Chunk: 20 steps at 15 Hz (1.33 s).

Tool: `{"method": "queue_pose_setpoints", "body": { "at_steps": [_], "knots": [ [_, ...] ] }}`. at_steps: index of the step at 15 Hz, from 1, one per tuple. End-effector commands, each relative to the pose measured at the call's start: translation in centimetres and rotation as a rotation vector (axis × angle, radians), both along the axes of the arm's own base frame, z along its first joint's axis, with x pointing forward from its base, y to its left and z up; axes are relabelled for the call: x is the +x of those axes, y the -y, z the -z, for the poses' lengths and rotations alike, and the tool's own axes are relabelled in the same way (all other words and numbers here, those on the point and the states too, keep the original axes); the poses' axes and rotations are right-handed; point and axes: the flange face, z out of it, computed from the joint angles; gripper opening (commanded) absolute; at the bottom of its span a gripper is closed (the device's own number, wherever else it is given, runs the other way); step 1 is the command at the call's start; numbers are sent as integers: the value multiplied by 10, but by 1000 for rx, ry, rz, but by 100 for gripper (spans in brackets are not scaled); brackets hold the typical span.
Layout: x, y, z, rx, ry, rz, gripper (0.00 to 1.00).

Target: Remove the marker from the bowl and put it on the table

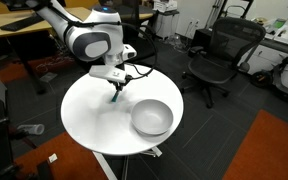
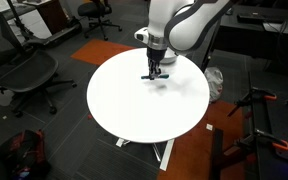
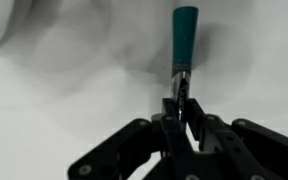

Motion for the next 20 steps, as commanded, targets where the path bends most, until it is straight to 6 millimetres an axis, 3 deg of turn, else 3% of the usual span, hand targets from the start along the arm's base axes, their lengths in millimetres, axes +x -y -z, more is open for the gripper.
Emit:
{"method": "queue_pose_setpoints", "body": {
  "at_steps": [1,3,4,6,12,20],
  "knots": [
    [8,5,7,32,7,-10,5],
    [9,5,10,35,5,-9,8],
    [10,5,11,28,1,-13,44],
    [12,4,11,31,3,-15,51],
    [18,7,-8,26,40,-11,97],
    [22,0,-17,42,58,-26,100]
  ]
}}
